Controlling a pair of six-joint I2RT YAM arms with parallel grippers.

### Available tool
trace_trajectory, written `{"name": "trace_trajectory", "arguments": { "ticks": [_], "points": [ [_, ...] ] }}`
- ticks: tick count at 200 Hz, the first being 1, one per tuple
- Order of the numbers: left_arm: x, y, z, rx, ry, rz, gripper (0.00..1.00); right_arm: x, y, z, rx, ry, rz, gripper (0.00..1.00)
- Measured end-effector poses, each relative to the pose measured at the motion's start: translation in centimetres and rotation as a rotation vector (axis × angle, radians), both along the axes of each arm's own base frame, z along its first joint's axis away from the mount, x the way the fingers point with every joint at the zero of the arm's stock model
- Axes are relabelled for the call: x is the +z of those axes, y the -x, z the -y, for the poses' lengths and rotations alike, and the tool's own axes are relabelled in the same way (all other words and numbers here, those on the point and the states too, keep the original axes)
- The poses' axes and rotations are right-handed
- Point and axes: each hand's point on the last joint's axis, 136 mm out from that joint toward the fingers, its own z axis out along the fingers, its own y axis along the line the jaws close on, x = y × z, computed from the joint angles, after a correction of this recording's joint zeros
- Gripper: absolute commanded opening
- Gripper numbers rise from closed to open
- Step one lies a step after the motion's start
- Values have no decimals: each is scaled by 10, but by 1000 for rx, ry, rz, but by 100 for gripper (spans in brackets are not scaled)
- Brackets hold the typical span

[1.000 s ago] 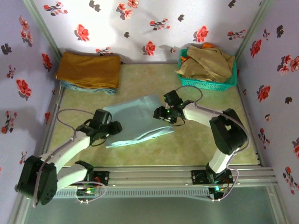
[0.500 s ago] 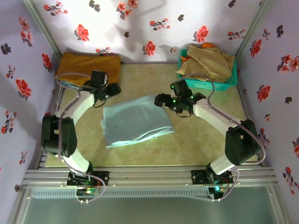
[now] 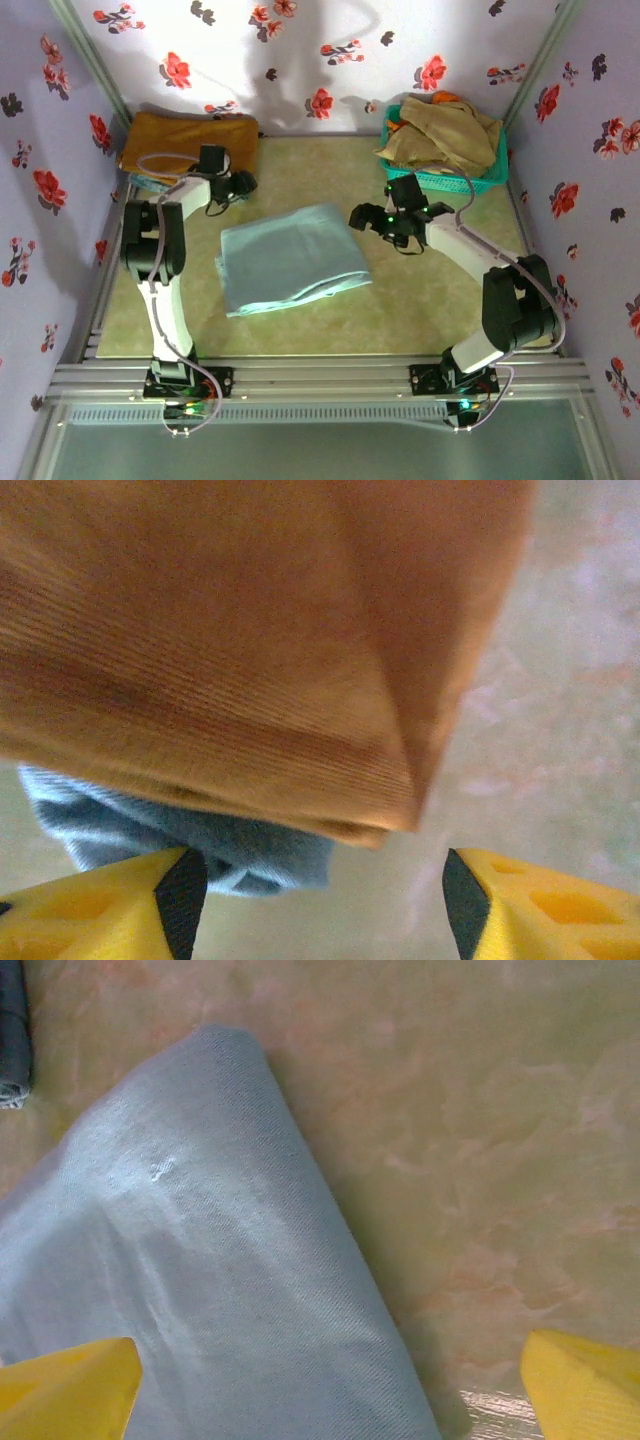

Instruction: Fold and stack the trousers

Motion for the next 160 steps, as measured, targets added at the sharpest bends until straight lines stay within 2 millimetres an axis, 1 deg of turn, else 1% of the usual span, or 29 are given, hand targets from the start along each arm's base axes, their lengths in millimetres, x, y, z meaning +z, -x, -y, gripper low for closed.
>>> {"name": "trace_trajectory", "arguments": {
  "ticks": [4,15,25,38,50,93,113,134,145,160],
  "points": [
    [-4,0,0,6,5,-7,58,0,-1,1,-3,0,0,98],
    [-11,-2,-1,23,18,-18,43,0,-4,3,-10,-4,4,97],
    [-11,-4,-3,33,30,-12,31,-1,-5,4,-15,-5,4,96],
    [-12,-7,-5,48,46,-8,18,-1,-6,5,-17,-6,5,96],
    [-14,-10,-5,60,62,-7,0,-2,-5,5,-15,-8,3,95],
    [-17,-10,0,52,87,-6,0,-9,-1,6,-15,-1,-13,95],
    [-17,-8,10,44,76,13,0,-16,3,8,-16,4,-26,93],
    [-11,-4,33,29,60,51,0,-21,6,9,-19,7,-39,93],
    [-8,-1,52,11,67,67,0,-24,6,9,-22,6,-42,92],
    [-5,6,83,-30,87,76,0,-26,7,10,-23,6,-46,92]
  ]
}}
